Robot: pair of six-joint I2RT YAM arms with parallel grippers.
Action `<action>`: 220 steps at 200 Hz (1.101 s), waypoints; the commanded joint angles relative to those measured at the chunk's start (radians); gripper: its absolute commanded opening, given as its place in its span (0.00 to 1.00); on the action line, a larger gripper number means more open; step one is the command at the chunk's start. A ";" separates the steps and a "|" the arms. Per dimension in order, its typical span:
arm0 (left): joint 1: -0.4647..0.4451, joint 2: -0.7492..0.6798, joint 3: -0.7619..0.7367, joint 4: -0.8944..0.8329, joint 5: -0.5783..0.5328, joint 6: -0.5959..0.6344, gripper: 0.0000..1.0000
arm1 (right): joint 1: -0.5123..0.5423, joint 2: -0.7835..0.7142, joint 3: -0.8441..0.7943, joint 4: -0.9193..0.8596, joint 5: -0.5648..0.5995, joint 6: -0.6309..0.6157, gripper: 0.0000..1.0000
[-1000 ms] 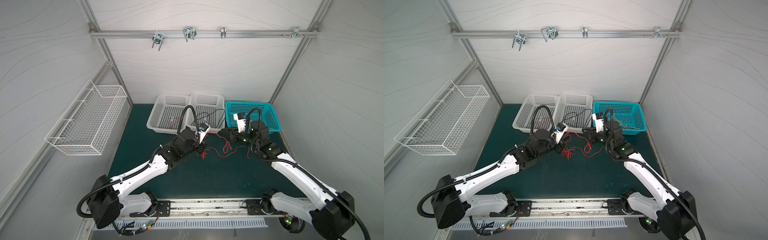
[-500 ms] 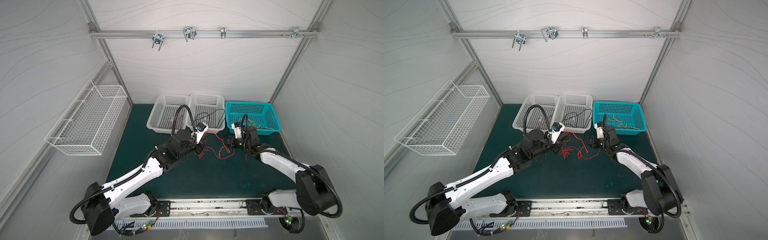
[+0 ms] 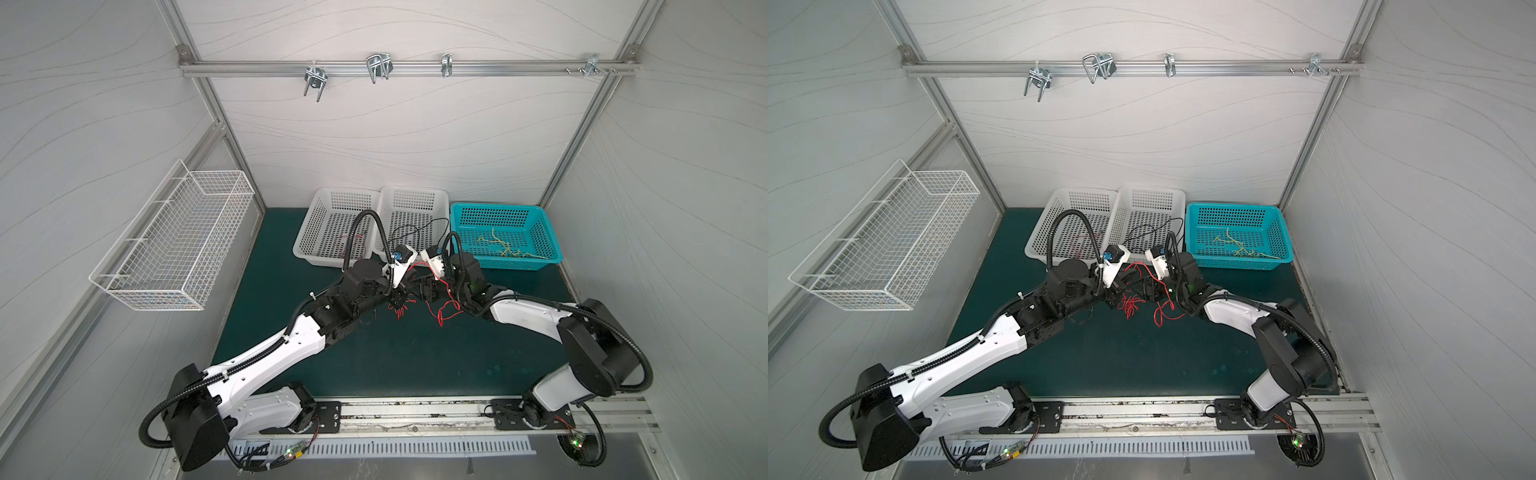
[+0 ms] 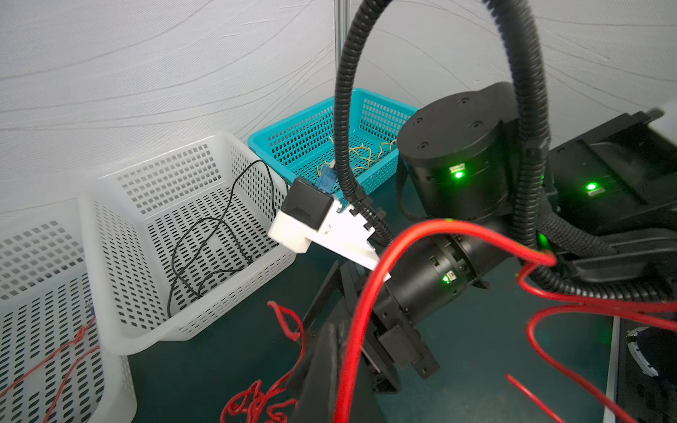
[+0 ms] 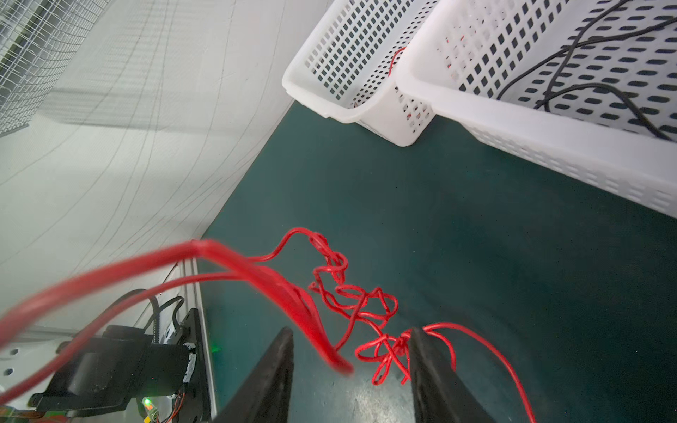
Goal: Untangle the cables
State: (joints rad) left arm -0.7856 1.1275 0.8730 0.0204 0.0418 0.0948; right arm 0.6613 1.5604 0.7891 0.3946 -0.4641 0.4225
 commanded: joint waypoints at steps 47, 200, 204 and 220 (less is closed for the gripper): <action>0.002 -0.004 0.034 0.074 -0.003 0.018 0.00 | 0.040 0.090 0.055 0.103 -0.033 0.043 0.42; 0.002 -0.099 0.012 -0.017 -0.213 0.042 0.00 | 0.004 0.059 0.000 -0.129 0.344 0.046 0.00; 0.002 -0.102 0.011 -0.021 -0.222 0.043 0.00 | -0.006 0.053 -0.007 -0.129 0.347 0.052 0.00; 0.002 -0.117 0.009 -0.043 -0.264 0.048 0.00 | -0.047 0.028 -0.034 -0.142 0.368 0.064 0.00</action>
State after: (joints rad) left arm -0.7856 1.0466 0.8726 -0.0235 -0.1383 0.1165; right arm 0.6716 1.6337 0.7971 0.3264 -0.2001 0.4656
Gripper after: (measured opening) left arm 0.048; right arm 0.059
